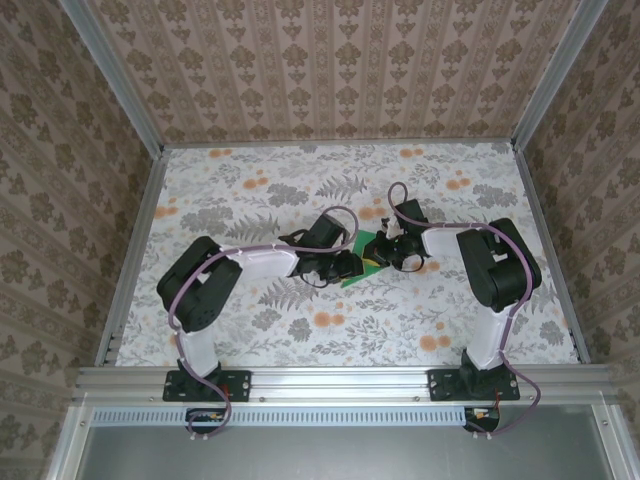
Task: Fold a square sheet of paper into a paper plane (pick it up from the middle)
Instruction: Fourth fold the wing at the center of the table.
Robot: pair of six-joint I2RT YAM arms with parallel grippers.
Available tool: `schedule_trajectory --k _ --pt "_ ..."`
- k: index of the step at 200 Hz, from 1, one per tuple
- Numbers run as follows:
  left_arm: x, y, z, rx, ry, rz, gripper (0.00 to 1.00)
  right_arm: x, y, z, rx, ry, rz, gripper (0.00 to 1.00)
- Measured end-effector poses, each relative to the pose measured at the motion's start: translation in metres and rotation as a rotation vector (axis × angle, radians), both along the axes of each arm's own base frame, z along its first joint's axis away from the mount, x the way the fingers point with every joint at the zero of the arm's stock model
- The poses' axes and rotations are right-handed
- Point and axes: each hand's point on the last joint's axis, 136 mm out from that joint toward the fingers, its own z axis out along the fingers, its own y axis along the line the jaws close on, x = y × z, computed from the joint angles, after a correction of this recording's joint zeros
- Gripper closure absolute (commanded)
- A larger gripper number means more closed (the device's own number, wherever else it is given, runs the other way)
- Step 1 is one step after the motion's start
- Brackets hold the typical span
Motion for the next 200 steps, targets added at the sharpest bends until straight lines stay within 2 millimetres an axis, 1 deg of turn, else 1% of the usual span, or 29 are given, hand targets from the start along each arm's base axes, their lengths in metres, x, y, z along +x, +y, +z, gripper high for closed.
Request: schedule_trajectory --k 40,94,200 --pt "-0.002 0.003 -0.006 0.014 0.020 0.008 0.68 0.000 0.000 0.000 0.000 0.001 0.000 0.92" --pt "-0.001 0.014 -0.015 0.054 0.033 0.031 0.68 0.000 0.000 0.000 -0.005 0.009 0.003 0.92" --pt "-0.003 0.021 -0.022 0.071 0.035 0.043 0.69 0.000 0.000 -0.001 -0.008 0.008 0.011 0.92"
